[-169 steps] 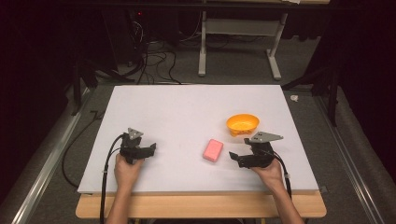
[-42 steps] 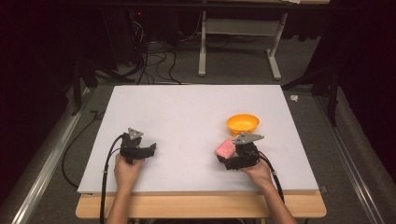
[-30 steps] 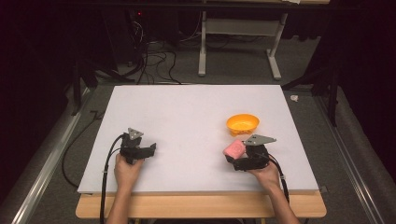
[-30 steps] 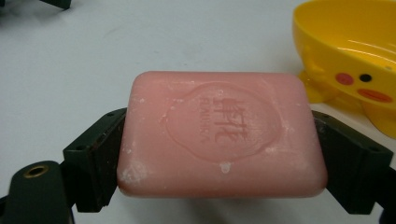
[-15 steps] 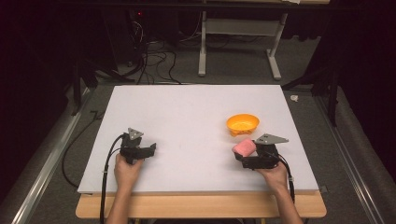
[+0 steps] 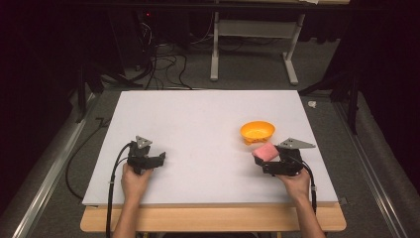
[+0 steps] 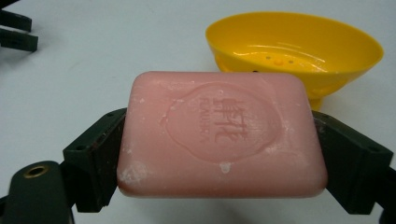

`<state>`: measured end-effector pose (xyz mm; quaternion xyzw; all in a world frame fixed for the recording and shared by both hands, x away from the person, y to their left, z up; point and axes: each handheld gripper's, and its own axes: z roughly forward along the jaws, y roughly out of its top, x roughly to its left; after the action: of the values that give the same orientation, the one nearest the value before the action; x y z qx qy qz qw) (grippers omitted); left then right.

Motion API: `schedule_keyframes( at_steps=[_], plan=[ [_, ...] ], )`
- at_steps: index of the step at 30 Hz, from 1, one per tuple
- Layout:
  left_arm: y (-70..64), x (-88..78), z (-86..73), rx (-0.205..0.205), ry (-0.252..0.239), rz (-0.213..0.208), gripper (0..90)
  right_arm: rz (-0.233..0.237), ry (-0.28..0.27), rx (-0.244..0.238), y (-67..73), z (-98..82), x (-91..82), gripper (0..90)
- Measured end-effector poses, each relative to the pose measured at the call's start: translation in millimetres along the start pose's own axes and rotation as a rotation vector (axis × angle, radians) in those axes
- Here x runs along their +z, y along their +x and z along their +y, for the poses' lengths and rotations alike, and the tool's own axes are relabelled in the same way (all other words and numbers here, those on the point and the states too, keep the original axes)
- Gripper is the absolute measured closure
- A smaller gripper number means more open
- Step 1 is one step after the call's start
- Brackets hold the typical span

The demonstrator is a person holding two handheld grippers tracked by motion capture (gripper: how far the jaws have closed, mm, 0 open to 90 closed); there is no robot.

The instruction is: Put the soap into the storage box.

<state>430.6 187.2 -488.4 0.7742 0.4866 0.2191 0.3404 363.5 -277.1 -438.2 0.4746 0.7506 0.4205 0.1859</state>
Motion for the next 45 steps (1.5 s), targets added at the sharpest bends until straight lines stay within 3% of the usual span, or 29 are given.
schedule_keyframes(
  at_steps=[19,34,45],
  plan=[
    [-0.1,0.0,-0.1,0.001,-0.001,0.000,21.5,-0.029,-0.019,0.041,-9.8,28.0,-2.8,13.5],
    [0.3,0.1,0.0,-0.002,-0.001,-0.004,21.5,-0.053,0.047,0.081,-17.7,60.3,18.0,13.5],
    [0.3,0.1,-0.1,-0.001,-0.001,-0.003,21.4,-0.083,0.115,0.118,-26.4,72.7,39.4,13.5]
  ],
)
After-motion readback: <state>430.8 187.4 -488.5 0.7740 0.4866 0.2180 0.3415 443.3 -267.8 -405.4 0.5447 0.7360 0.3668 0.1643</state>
